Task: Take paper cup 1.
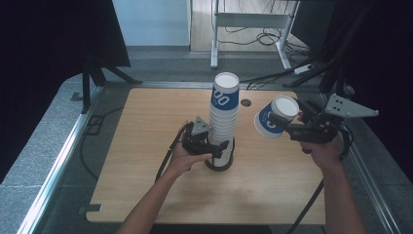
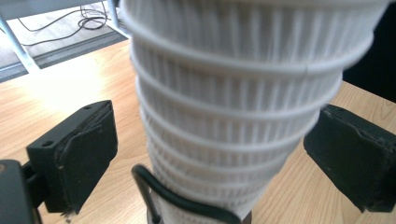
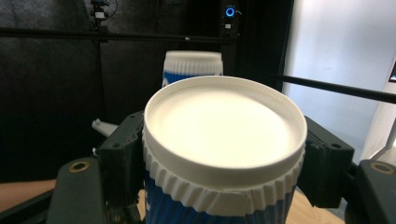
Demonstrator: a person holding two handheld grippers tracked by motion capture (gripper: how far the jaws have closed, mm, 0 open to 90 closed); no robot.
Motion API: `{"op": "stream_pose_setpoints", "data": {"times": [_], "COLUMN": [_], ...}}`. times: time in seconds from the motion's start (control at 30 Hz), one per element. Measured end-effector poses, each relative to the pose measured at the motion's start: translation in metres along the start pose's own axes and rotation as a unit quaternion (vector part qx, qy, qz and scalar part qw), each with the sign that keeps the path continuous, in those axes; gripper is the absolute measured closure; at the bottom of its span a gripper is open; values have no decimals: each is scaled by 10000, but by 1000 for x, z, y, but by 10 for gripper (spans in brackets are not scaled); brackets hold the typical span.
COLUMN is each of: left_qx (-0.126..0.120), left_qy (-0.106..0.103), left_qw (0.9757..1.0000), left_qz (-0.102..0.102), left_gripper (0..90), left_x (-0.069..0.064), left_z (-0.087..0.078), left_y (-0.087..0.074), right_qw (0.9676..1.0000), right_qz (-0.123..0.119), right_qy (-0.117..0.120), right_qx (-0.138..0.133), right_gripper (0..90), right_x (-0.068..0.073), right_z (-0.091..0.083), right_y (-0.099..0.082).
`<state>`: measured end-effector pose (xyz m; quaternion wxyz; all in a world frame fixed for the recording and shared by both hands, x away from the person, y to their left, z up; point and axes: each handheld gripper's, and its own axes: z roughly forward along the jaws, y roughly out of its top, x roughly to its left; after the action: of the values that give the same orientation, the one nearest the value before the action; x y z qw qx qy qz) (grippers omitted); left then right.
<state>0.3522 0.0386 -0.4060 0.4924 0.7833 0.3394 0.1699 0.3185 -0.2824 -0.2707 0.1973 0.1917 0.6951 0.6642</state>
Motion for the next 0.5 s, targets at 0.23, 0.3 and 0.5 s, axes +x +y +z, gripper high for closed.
{"op": "stream_pose_setpoints", "data": {"times": [0.23, 0.3, 0.5], "left_qx": [-100, -128, -165], "left_qy": [245, 325, 207], "left_qw": [9996, 9994, 9996], "left_qz": [-5, 30, -17], "left_gripper": [49, 103, 118], "left_x": [1, -1, -2], "left_z": [-14, -18, -29], "left_y": [-9, -12, -19], "right_qw": [10000, 9999, 9998], "right_qz": [63, 63, 65], "right_qy": [26, 29, 15], "right_qx": [50, 84, 163], "right_gripper": [281, 281, 280], "right_x": [5, 8, 15], "right_z": [3, 4, 6], "right_y": [-21, -27, -44]}}
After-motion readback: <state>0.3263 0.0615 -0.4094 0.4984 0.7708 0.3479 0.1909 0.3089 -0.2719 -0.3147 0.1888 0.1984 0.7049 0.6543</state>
